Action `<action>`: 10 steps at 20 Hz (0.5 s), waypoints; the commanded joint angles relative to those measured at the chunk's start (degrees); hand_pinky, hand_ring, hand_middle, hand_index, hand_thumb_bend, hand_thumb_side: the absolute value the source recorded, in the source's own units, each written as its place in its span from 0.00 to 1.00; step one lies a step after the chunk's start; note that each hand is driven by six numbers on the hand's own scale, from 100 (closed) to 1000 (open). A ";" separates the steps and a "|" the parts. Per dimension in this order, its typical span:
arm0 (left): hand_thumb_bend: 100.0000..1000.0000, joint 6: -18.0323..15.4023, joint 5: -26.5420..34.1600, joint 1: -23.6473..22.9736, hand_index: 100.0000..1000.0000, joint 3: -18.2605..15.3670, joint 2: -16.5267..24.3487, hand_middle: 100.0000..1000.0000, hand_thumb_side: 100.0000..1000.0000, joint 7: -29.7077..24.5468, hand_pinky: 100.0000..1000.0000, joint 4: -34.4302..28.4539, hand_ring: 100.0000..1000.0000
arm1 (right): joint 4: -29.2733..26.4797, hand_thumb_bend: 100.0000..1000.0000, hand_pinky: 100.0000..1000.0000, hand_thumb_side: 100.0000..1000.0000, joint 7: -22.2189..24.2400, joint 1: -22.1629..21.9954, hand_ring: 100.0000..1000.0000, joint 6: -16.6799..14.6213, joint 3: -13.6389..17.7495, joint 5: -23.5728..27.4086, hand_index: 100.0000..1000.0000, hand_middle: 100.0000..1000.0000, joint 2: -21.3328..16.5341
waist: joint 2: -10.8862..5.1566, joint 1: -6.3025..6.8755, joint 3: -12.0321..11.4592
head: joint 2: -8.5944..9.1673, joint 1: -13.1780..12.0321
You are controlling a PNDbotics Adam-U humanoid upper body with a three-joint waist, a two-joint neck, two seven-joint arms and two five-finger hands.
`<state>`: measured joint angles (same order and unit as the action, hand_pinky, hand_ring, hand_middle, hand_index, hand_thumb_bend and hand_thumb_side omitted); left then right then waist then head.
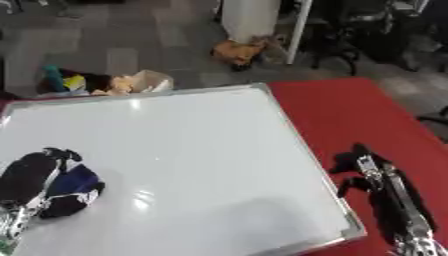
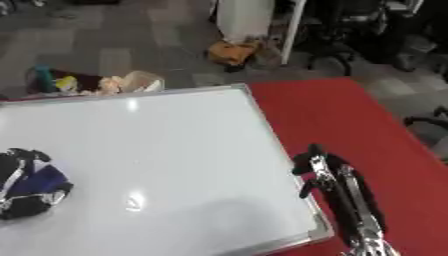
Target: Wipe the whiteboard clean with a brush.
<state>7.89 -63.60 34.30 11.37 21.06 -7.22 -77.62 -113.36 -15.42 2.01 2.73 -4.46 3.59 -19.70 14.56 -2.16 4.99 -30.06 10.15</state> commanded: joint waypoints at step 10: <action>0.33 1.53 0.93 0.57 0.69 -1.01 0.72 0.33 0.32 0.87 0.11 -0.87 0.46 | -1.23 0.00 0.24 0.82 -0.07 0.26 0.54 -0.04 0.38 -0.35 0.56 0.44 -1.12 | -0.88 0.08 0.02 | 0.66 0.02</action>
<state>9.08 -62.85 34.30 11.02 21.06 -6.50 -77.92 -113.36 -15.42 2.01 2.73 -4.46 3.59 -19.70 14.54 -2.10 4.98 -30.06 10.15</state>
